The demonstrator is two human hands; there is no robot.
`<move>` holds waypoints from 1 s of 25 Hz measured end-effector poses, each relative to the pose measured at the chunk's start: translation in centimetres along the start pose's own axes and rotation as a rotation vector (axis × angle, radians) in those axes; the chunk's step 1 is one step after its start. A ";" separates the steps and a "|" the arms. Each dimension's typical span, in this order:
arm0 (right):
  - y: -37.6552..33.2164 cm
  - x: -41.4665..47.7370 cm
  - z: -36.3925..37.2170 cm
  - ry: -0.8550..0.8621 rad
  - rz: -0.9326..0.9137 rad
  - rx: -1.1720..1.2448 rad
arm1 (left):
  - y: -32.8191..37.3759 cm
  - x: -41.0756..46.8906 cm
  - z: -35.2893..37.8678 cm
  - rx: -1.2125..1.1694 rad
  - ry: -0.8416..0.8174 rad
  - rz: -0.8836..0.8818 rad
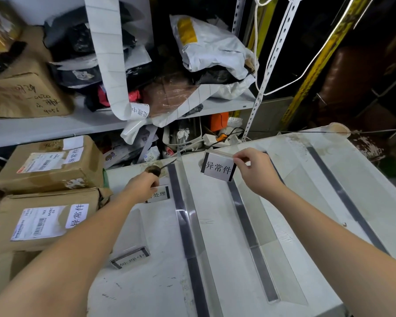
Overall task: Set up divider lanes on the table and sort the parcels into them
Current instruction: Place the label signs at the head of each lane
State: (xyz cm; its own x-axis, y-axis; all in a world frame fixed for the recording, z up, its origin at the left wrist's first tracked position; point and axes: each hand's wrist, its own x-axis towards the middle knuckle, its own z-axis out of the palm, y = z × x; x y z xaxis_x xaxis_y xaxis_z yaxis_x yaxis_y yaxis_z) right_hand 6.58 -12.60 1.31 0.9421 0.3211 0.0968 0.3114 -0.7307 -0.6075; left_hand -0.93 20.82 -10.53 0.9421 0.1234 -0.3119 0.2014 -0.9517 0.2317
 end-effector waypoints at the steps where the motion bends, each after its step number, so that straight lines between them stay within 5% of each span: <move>1: 0.2 -0.3 -0.3 0.002 -0.005 0.008 | 0.2 0.0 -0.1 -0.002 -0.001 -0.012; 7: 1.1 -1.1 -2.5 -0.011 -0.008 0.019 | 1.9 -0.8 -2.0 0.011 0.004 -0.065; 12: 2.3 -2.0 -5.9 0.027 -0.052 0.071 | 6.0 -1.5 -7.1 0.010 0.184 -0.043; 25: 17.0 -1.8 -20.9 0.088 -0.108 0.092 | 29.7 -3.2 -8.3 0.090 0.281 -0.038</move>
State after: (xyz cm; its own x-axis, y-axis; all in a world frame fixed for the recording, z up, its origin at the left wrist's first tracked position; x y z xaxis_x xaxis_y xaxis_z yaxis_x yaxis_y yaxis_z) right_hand 12.80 -38.19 7.29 0.9124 0.3374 0.2318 0.4024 -0.6354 -0.6591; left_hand 4.26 -5.51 4.99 0.9742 0.2204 -0.0488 0.2251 -0.9645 0.1383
